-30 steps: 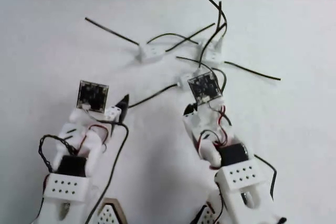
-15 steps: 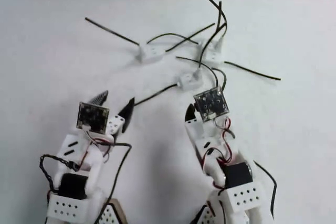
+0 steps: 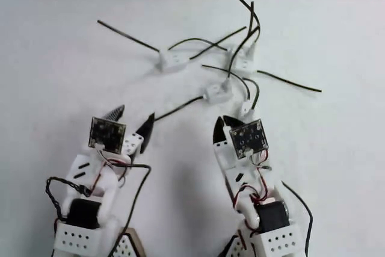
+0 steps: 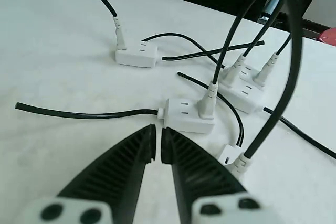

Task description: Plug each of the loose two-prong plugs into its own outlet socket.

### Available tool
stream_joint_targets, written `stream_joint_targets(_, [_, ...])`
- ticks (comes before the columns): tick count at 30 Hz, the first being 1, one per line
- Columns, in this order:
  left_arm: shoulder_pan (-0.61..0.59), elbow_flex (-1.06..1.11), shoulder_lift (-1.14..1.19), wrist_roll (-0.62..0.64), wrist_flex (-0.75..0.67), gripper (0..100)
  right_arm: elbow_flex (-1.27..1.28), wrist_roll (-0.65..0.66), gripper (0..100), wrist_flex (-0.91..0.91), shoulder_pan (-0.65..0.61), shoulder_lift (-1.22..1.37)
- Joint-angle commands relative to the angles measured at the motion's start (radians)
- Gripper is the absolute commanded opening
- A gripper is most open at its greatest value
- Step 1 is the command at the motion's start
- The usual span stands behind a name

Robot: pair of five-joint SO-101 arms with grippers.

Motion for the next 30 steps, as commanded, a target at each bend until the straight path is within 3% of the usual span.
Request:
stream_joint_targets(1, [0.015, -0.005, -0.012, 0.006, 0.123, 25, -0.003, 0.000, 2.5, -0.016, -0.007, -0.012])
stream_joint_targets(13, [0.005, -0.005, -0.012, 0.003, 0.474, 25, 0.025, 0.000, 2.5, -0.044, -0.053, -0.019])
stream_joint_targets(18, [-0.085, -0.005, -0.012, 0.003, 0.578, 25, 0.025, 0.000, 2.5, -0.044, -0.053, -0.019])
stream_joint_targets(23, [-0.203, -0.005, -0.012, 0.008, 0.605, 25, 0.025, 0.000, 2.5, -0.047, -0.053, -0.019])
stream_joint_targets(28, [-0.228, -0.005, -0.012, 0.009, 0.606, 25, 0.025, 0.008, 2.5, -0.047, -0.053, -0.019])
stream_joint_targets(30, [-0.228, -0.005, -0.012, 0.009, 0.606, 25, 0.025, 0.066, 2.5, -0.044, -0.053, -0.019])
